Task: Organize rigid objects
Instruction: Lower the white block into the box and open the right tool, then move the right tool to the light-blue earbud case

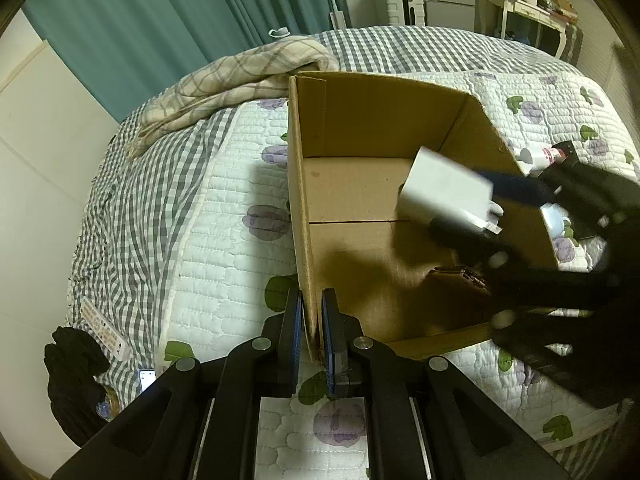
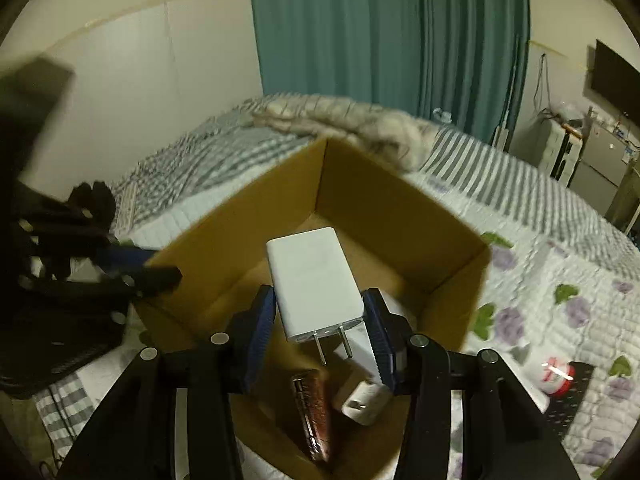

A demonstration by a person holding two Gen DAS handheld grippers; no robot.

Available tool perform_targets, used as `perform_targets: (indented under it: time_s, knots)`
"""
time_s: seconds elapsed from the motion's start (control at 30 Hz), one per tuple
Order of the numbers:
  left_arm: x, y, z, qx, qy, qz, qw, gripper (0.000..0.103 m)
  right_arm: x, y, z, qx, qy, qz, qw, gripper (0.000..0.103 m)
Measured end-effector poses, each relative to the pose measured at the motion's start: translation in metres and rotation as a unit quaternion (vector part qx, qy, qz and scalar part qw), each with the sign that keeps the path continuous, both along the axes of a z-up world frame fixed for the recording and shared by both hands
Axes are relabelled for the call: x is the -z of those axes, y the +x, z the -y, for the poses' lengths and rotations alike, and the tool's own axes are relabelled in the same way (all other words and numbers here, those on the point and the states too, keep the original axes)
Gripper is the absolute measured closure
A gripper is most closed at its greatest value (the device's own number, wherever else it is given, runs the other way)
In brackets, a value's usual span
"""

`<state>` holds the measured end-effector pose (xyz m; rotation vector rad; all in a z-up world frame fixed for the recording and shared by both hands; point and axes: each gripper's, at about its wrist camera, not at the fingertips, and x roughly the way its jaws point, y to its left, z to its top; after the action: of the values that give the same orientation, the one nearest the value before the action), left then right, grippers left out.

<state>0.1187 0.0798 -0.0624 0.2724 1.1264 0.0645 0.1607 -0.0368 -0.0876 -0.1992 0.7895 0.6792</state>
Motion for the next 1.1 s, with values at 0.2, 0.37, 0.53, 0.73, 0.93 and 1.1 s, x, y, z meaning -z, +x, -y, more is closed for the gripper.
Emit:
perform_targets:
  time_s: [0.2, 0.37, 0.53, 0.73, 0.93, 1.1]
  knots:
    - [0.0, 0.0, -0.002, -0.001, -0.004, -0.001, 1.0, 0.095, 0.01, -0.003, 0.001, -0.005, 0.013, -0.013, 1.0, 0.059]
    - [-0.002, 0.002, -0.001, -0.002, -0.004, -0.003, 1.0, 0.095, -0.026, 0.0, 0.041, 0.047, 0.044, 0.004, 0.998, 0.017]
    - [-0.002, 0.001, 0.0, -0.003, 0.0, -0.002, 1.0, 0.095, -0.057, 0.007, 0.094, 0.1, 0.015, 0.038, 0.994, 0.016]
    - [-0.001, 0.001, 0.0, -0.005, 0.001, -0.002, 1.0, 0.095, -0.045, 0.014, 0.148, 0.152, -0.022, 0.041, 0.987, 0.016]
    - [0.0, 0.001, 0.001, -0.006, 0.005, -0.002, 1.0, 0.095, 0.02, 0.015, 0.166, 0.166, -0.047, -0.019, 0.985, 0.016]
    - [0.0, 0.002, 0.002, -0.008, 0.008, -0.004, 0.9999, 0.095, 0.061, 0.02, 0.157, 0.155, -0.069, -0.066, 0.983, 0.016]
